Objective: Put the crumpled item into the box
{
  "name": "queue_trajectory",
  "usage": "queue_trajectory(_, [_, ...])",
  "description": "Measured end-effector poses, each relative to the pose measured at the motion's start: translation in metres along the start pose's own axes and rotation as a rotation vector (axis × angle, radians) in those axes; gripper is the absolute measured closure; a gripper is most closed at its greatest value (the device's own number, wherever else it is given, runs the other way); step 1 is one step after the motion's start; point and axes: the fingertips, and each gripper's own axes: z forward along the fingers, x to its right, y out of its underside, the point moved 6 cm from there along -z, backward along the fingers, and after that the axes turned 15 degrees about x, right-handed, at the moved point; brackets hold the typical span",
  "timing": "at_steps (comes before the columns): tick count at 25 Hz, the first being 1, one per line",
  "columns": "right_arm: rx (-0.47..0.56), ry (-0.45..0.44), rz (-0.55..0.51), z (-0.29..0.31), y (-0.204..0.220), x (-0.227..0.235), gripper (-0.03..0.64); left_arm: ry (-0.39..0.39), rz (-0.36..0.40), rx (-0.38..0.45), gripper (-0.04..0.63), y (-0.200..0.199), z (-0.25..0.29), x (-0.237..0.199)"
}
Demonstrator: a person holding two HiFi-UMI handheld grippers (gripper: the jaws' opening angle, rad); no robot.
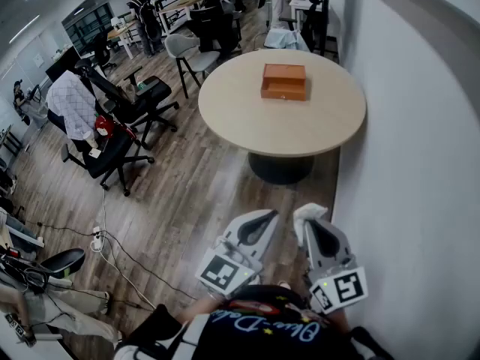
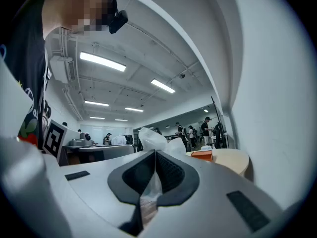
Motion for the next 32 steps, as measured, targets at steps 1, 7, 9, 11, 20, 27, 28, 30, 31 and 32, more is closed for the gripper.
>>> queue_trajectory(1, [0.000, -0.001, 0.001, 0.000, 0.001, 0.002, 0.614, 0.002, 0.003, -0.001, 0.603, 0.000, 0.002, 0.000])
queue_trajectory(7, [0.015, 0.007, -0.016, -0.007, 0.007, 0.016, 0.614, 0.003, 0.015, -0.002, 0.603, 0.009, 0.007, 0.005])
queue_trajectory(9, [0.007, 0.014, -0.026, -0.013, 0.006, 0.018, 0.614, 0.001, 0.010, 0.005, 0.603, 0.013, 0.007, 0.008])
queue_trajectory(11, [-0.001, 0.025, -0.024, -0.018, 0.002, 0.019, 0.614, 0.000, -0.012, 0.007, 0.603, 0.016, 0.007, 0.012])
queue_trajectory(20, [0.003, 0.015, -0.034, -0.025, -0.007, 0.021, 0.614, -0.010, -0.013, 0.027, 0.603, 0.011, 0.010, 0.020])
queue_trajectory(27, [0.002, 0.028, -0.038, -0.025, -0.005, 0.023, 0.614, 0.018, 0.004, 0.009, 0.603, 0.016, 0.013, 0.019])
queue_trajectory(28, [-0.002, 0.037, -0.040, -0.024, -0.004, 0.026, 0.614, 0.024, 0.005, 0.008, 0.603, 0.017, 0.015, 0.017])
queue_trajectory(30, [-0.007, 0.056, -0.043, -0.019, -0.001, 0.032, 0.614, 0.034, -0.001, 0.006, 0.603, 0.020, 0.023, 0.010])
queue_trajectory(31, [-0.004, 0.060, -0.045, -0.014, 0.000, 0.036, 0.614, 0.038, -0.007, 0.006, 0.603, 0.021, 0.027, 0.005])
queue_trajectory(32, [0.000, 0.063, -0.046, -0.009, 0.000, 0.039, 0.614, 0.042, -0.012, 0.007, 0.603, 0.023, 0.032, 0.000])
